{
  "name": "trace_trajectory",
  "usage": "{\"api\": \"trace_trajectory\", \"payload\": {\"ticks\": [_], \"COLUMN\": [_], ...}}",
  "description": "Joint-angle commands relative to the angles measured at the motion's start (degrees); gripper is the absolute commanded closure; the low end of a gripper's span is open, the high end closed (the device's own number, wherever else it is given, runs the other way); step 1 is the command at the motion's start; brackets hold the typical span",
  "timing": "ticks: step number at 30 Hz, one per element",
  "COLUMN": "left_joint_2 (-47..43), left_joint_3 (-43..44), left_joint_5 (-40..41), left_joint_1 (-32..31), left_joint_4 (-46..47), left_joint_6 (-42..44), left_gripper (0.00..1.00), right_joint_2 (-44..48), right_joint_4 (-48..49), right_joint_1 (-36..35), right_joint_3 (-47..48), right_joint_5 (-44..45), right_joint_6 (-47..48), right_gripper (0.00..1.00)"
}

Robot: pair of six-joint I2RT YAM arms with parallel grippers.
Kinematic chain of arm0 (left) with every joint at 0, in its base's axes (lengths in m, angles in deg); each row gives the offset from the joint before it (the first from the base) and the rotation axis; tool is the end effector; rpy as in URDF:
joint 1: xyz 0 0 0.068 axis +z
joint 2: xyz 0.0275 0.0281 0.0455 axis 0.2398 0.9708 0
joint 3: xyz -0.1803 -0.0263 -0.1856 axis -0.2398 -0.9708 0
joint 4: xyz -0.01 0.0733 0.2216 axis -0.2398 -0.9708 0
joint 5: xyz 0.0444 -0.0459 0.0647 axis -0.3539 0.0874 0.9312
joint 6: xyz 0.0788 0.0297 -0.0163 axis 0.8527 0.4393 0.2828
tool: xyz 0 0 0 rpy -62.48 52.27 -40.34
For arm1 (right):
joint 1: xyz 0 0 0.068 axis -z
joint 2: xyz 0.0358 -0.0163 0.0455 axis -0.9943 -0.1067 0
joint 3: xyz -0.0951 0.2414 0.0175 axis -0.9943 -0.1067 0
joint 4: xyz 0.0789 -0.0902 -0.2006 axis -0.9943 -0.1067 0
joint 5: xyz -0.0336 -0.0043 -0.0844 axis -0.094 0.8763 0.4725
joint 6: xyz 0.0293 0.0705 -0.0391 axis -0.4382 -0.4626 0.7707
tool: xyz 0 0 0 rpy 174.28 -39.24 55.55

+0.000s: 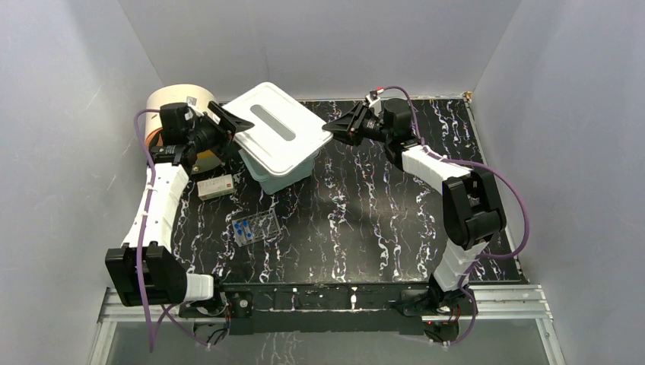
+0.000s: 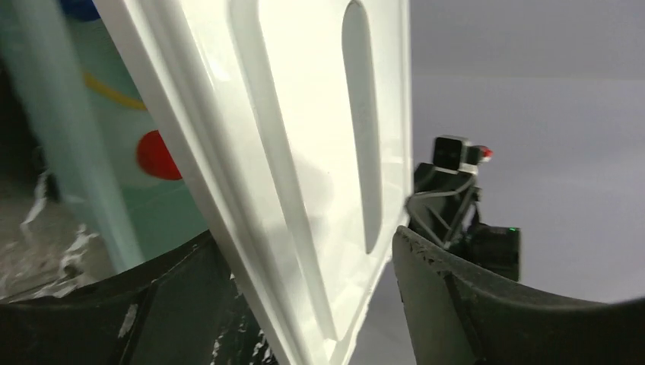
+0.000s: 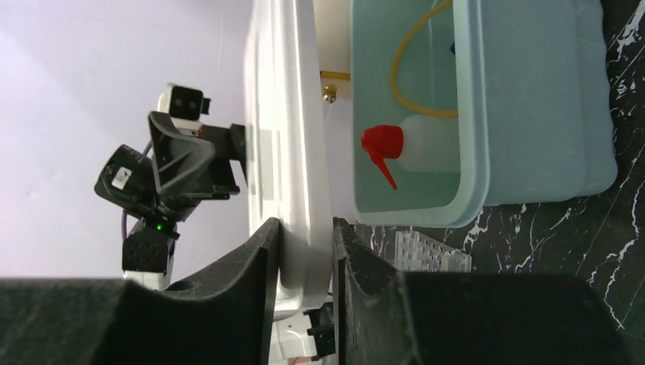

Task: Organize the chemistry lab equipment

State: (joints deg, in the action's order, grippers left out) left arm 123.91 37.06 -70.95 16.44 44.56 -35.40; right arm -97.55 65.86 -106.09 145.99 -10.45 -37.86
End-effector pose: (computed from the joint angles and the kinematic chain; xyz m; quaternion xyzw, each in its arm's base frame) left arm 0.3105 -0.0260 0.3472 -0.2517 0.7670 -0.4468 0.3856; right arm 0.3684 0.2023 0.2905 0.0869 0.7202 0.6410 0.2508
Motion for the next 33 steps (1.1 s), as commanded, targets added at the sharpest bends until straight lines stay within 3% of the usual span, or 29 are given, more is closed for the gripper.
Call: {"api": "trace_trajectory", "payload": {"ticks": [1, 8, 12, 23, 33], "left_joint_2": [-1.8, -2.6, -2.9, -2.8, -1.9], "left_joint_3": [4.0, 10.0, 11.8, 5.0, -0.8], "left_joint_5": [7.4, 22.3, 26.2, 21.2, 19.5], "left_joint_1": [0.4, 0.4, 0.4, 0.4, 0.4], "left_joint_4": [-12.5, -22.9, -24.5, -22.6, -19.1], "left_joint_6": [8.1, 13.2, 14.9, 12.6, 8.4], "left_gripper": [0.24, 0.18, 0.18, 0.18, 0.17], "right_joint_2": [3.0, -1.1, -2.6, -1.2, -0.3], "right_joint_4": [5.2, 4.7, 8.1, 10.9, 17.3], "right_joint_1": [-0.3, -2.9, -4.3, -4.6, -4.3], "right_joint_3": [-0.1, 2.6, 2.6, -0.2, -3.9], "right_joint_5": [3.2, 4.9, 8.1, 18.4, 22.6], "right_joint_6": [-0.4, 1.7, 1.1, 2.9, -3.1], "right_gripper": [0.79, 0.79, 0.79, 0.82, 0.83]}}
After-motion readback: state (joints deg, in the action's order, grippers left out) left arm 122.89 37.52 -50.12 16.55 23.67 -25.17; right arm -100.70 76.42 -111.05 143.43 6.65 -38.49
